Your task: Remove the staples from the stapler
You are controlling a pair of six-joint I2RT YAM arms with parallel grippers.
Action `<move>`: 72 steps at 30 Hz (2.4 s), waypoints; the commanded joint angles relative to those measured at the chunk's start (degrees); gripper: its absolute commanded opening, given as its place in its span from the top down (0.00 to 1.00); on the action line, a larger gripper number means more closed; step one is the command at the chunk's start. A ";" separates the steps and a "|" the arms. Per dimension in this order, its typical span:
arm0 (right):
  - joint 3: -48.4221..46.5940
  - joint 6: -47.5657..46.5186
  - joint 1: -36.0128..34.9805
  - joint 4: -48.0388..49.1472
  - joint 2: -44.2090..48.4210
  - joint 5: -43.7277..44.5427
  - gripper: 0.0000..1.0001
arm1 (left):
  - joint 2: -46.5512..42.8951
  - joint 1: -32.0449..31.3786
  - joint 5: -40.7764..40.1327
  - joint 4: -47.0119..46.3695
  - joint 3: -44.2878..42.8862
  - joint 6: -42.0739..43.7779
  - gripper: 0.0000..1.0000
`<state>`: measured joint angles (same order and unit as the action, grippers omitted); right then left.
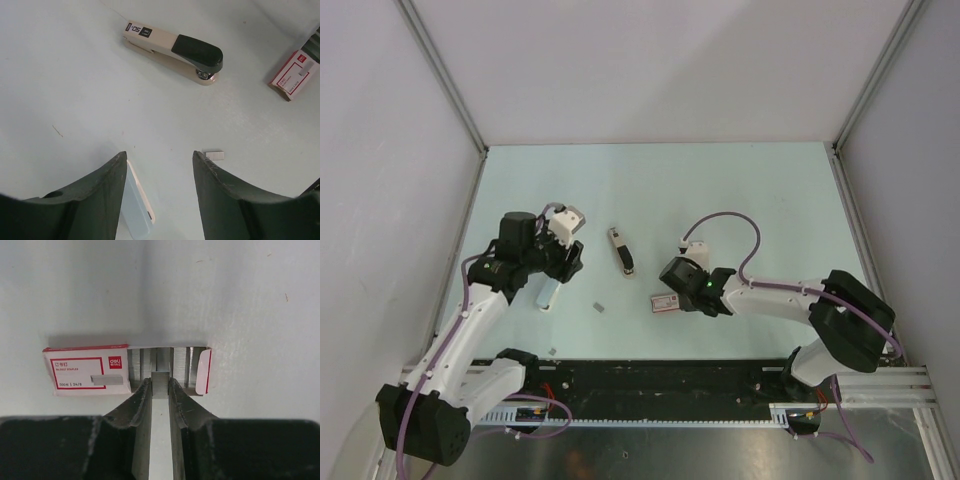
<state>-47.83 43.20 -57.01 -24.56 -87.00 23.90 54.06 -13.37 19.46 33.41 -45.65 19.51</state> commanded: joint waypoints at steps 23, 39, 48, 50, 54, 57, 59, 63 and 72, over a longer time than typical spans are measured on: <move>-2.87 -0.21 -0.98 2.70 -3.30 3.68 1.00 | -0.85 0.23 2.06 -0.20 1.41 1.23 0.40; -2.84 -0.43 -0.73 1.81 -3.54 4.74 1.00 | -0.76 0.25 2.50 -0.27 2.05 1.00 0.41; -2.56 -0.80 -1.28 2.09 -1.87 5.75 1.00 | -0.95 0.25 2.70 -0.33 2.15 0.97 0.41; -2.29 -0.81 -1.53 2.31 -1.36 6.10 1.00 | -0.95 0.26 2.80 -0.31 2.15 0.95 0.41; -1.64 -0.86 -1.74 2.83 -0.53 6.35 1.00 | -0.98 0.27 2.88 -0.30 2.16 0.95 0.41; -1.21 -1.00 -1.70 3.11 -0.27 6.09 1.00 | -1.02 0.27 2.94 -0.28 2.14 0.95 0.41; -1.14 -1.05 -1.72 3.07 -0.45 5.90 1.00 | -0.99 0.27 2.88 -0.27 2.10 0.92 0.41; -0.86 -1.18 -1.72 2.99 -0.80 5.97 1.00 | -1.05 0.27 3.00 -0.28 2.08 0.97 0.41; -0.16 -1.51 -1.02 3.33 -1.30 5.93 1.00 | -1.03 0.27 3.19 -0.34 2.10 0.83 0.41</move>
<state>-48.60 41.95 -58.37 -22.26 -89.12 27.88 54.04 -13.37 21.19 33.74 -43.81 19.97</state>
